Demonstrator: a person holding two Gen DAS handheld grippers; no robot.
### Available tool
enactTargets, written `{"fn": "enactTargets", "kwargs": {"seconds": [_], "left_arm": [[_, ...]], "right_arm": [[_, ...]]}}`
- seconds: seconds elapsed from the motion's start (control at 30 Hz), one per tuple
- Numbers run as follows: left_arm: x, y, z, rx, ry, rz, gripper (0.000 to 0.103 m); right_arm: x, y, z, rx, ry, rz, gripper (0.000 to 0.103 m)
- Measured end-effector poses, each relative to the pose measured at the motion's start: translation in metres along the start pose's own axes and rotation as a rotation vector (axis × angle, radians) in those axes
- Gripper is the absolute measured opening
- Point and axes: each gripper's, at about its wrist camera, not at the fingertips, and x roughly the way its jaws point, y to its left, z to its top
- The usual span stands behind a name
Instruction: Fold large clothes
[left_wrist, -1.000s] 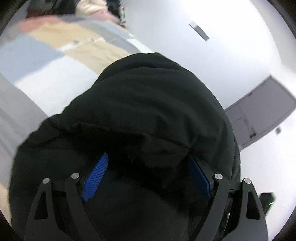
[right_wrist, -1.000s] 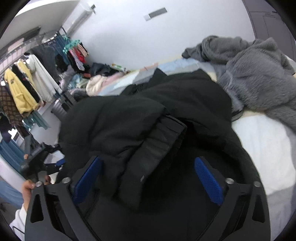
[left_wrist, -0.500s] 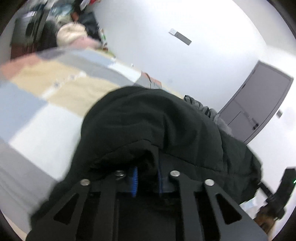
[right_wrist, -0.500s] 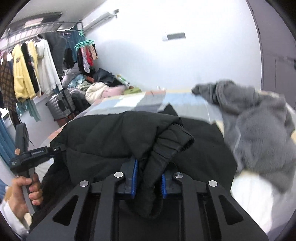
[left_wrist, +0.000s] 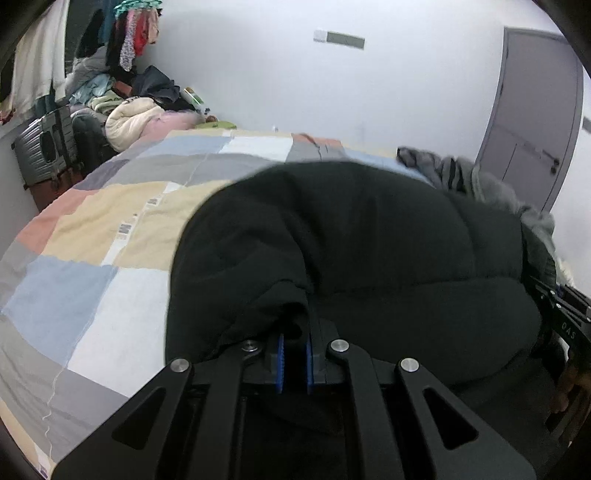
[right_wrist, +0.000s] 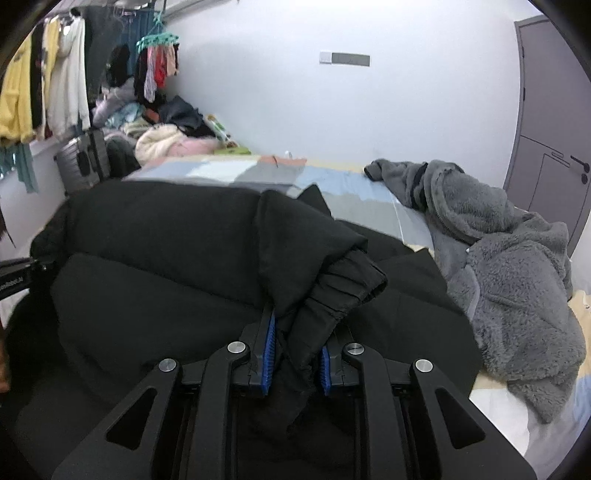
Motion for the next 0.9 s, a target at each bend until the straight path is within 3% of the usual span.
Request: {"fn": "enactTargets", "kwargs": {"seconds": [0.2,0.43,0.47,0.5,0.53,0.6,0.77,0.9], "left_arm": [[0.019,-0.012,-0.013,0.019,0.066,0.006,0.009],[0.006,-0.017,-0.015,0.012,0.06,0.004,0.015],[0.001,-0.017,-0.016,0.008,0.064,0.004,0.02],[-0.007,-0.014,-0.018,-0.004,0.07,0.0,0.036],[-0.012,-0.012,-0.019,-0.013,0.069,-0.007,0.045],[-0.033,-0.008,-0.021,-0.019,0.053,-0.011,0.076],[-0.088,-0.014,-0.018,-0.001,0.021,-0.008,0.078],[-0.159,-0.019,-0.005,-0.022,-0.049,-0.029,0.079]], "right_arm": [[0.023,0.0,-0.011,0.008,0.041,0.02,0.021],[0.026,-0.006,-0.006,0.079,0.11,0.037,0.024],[0.019,-0.008,-0.004,0.098,0.114,0.048,0.026],[0.012,-0.009,-0.004,0.11,0.114,0.055,0.033],[0.003,-0.012,-0.004,0.122,0.112,0.06,0.038],[-0.018,-0.017,-0.005,0.144,0.099,0.059,0.07],[-0.088,-0.021,0.003,0.142,0.031,0.075,0.071],[-0.153,-0.022,0.018,0.131,-0.052,0.081,0.071]]}}
